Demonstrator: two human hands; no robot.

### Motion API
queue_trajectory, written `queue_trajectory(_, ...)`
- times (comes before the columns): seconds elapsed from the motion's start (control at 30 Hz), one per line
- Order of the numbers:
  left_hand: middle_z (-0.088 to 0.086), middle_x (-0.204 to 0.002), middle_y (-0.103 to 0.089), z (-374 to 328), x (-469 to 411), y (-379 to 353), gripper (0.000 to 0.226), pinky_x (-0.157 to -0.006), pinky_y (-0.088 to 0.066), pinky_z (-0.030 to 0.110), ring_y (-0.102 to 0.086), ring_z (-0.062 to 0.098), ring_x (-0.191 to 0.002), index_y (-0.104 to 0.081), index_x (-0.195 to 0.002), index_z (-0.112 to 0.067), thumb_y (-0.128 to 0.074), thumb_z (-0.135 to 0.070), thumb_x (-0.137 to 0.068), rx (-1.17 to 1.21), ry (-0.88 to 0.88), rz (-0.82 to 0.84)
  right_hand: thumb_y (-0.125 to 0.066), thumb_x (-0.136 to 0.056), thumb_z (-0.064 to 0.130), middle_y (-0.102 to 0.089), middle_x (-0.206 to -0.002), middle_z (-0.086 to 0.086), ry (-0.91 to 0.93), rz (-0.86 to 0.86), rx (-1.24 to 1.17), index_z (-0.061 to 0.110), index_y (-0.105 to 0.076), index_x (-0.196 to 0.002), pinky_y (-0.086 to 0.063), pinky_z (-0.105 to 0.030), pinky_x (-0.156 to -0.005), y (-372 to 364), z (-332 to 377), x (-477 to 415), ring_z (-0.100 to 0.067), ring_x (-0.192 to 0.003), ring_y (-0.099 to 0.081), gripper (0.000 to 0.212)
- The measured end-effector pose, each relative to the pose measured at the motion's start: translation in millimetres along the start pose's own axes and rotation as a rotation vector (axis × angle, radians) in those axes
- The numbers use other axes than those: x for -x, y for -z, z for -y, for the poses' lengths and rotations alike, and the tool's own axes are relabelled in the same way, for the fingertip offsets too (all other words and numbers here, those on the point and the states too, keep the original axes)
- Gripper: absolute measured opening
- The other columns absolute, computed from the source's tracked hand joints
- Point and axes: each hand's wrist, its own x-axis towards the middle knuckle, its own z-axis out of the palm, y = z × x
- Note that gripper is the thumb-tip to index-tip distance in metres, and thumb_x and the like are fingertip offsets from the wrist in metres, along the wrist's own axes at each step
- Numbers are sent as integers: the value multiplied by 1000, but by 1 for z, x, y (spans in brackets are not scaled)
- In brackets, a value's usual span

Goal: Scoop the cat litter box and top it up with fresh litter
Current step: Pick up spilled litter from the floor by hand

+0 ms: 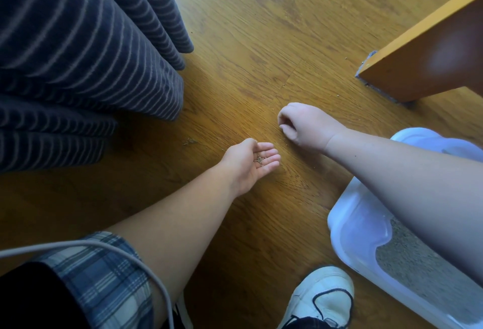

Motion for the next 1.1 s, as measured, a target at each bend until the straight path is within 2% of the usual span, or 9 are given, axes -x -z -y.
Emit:
queue_trajectory(0.23, 19, -107, -67, 0, 1, -1, 33, -80, -61, 36, -69, 28, -98, -62, -112, 4, -35, -11, -100, 8, 0, 1, -53, -97, 23, -52, -99, 6, -25, 3, 39, 22, -58, -96, -49, -40, -85, -4, 2, -1, -23, -97, -57, 6)
queue_trajectory(0.37, 19, -108, -67, 0, 1, -1, 33, -79, -61, 36, -69, 28, -99, -61, -114, 4, -35, -10, -101, 16, 4, 0, -49, -97, 25, -47, -96, 6, -81, -11, 65, 25, -49, -89, -48, -38, -76, -6, 7, 0, -22, -90, -53, 8)
queue_trajectory(0.53, 20, -108, -67, 4, 2, -4, 32, -78, -61, 36, -69, 28, -98, -61, -113, 4, -34, -10, -101, -5, 19, -2, -51, -87, 26, -54, -88, 6, -93, -1, 41, 25, -49, -83, -45, -35, -66, 6, 22, 9, -23, -82, -56, 4)
queue_trajectory(0.63, 20, -106, -64, 5, 3, -7, 33, -83, -59, 40, -67, 30, -98, -58, -112, 6, -33, -13, -103, 9, 11, 30, -56, -85, 27, -57, -80, 10, -3, -36, -124, 28, -54, -81, -49, -36, -70, 14, 34, 31, -16, -79, -56, 3)
queue_trajectory(0.7, 20, -105, -61, 8, 3, -10, 28, -89, -57, 45, -65, 30, -92, -57, -107, 6, -35, -11, -102, 38, 3, 62, -58, -87, 23, -60, -83, 12, 74, 31, -154, 27, -62, -86, -46, -29, -72, 12, 40, 46, -11, -81, -56, 6)
queue_trajectory(0.77, 21, -106, -59, 12, 4, -13, 25, -86, -58, 45, -65, 29, -86, -56, -106, 4, -37, -10, -101, 61, 6, 79, -59, -89, 20, -61, -87, 13, 113, 75, -145, 25, -71, -94, -44, -26, -74, 7, 37, 55, -9, -84, -56, 14)
queue_trajectory(0.93, 19, -105, -65, 15, 7, -16, 36, -75, -60, 36, -68, 28, -95, -62, -105, 4, -33, -17, -104, -70, 25, 46, -60, -94, 16, -57, -86, 12, -74, -192, -212, 23, -75, -96, -39, -25, -78, 8, 6, 53, -9, -87, -55, 17)
queue_trajectory(1.0, 19, -105, -65, 14, 7, -14, 36, -73, -60, 35, -68, 28, -95, -62, -105, 4, -33, -17, -104, -82, 22, 21, -58, -94, 18, -59, -93, 7, -162, -203, -165, 25, -71, -94, -43, -30, -82, 8, -2, 52, -13, -90, -56, 15)
queue_trajectory(1.1, 20, -110, -65, 13, 8, -9, 34, -76, -60, 36, -68, 29, -99, -61, -112, 5, -33, -12, -102, -82, 10, -9, -58, -94, 21, -54, -94, 10, -143, -114, -68, 27, -66, -91, -48, -37, -81, 2, 1, 51, -18, -93, -58, 10)
